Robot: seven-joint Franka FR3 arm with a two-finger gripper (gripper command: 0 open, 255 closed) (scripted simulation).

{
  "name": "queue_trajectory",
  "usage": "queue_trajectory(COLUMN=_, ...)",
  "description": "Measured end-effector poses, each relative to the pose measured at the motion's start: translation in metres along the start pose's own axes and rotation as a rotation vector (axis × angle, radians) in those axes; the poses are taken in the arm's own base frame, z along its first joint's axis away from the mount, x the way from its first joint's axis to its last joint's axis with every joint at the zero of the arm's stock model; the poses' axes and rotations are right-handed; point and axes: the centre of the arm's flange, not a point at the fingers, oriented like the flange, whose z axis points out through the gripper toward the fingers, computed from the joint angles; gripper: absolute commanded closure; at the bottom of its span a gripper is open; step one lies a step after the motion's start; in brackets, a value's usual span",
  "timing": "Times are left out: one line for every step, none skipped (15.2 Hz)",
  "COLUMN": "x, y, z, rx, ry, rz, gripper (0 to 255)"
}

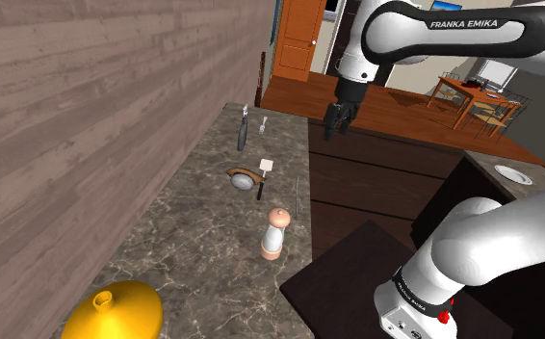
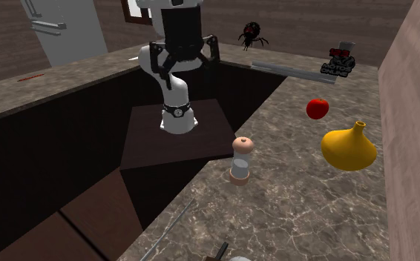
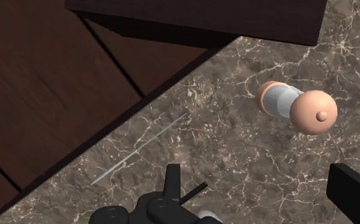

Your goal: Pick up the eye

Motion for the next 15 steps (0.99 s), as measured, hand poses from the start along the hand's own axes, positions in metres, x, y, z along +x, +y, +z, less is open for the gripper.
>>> queue_trajectory(x=0.011, y=0.000, z=0.010, rx=-0.001, ry=0.000, rz=-0.014, gripper=0)
queue_trajectory(x=0.020, y=0.002, z=0.017, rx=-0.003, ry=0.000, rz=-0.028, gripper=0)
queue_trajectory(x=0.028, y=0.005, z=0.028, rx=-0.005, ry=0.000, rz=-0.042, gripper=0)
queue_trajectory(x=0.038, y=0.006, z=0.036, rx=-0.006, ry=0.000, rz=-0.057, gripper=0)
queue_trajectory(x=0.051, y=0.006, z=0.042, rx=-0.008, ry=0.001, rz=-0.071, gripper=0)
queue_trajectory(x=0.060, y=0.006, z=0.050, rx=-0.009, ry=0.000, rz=-0.085, gripper=0)
queue_trajectory(x=0.070, y=0.006, z=0.059, rx=-0.011, ry=0.000, rz=-0.099, gripper=0)
queue_trajectory(x=0.079, y=0.005, z=0.067, rx=-0.012, ry=-0.001, rz=-0.113, gripper=0)
queue_trajectory(x=0.090, y=0.006, z=0.075, rx=-0.014, ry=-0.001, rz=-0.127, gripper=0)
queue_trajectory(x=0.101, y=0.007, z=0.087, rx=-0.015, ry=-0.001, rz=-0.141, gripper=0)
queue_trajectory(x=0.108, y=0.006, z=0.094, rx=-0.017, ry=-0.002, rz=-0.155, gripper=0)
queue_trajectory(x=0.117, y=0.004, z=0.103, rx=-0.018, ry=-0.002, rz=-0.169, gripper=0)
queue_trajectory(x=0.129, y=0.005, z=0.111, rx=-0.020, ry=-0.002, rz=-0.184, gripper=0)
queue_trajectory(x=0.139, y=0.004, z=0.120, rx=-0.021, ry=-0.002, rz=-0.198, gripper=0)
queue_trajectory(x=0.148, y=0.004, z=0.129, rx=-0.023, ry=-0.002, rz=-0.212, gripper=0)
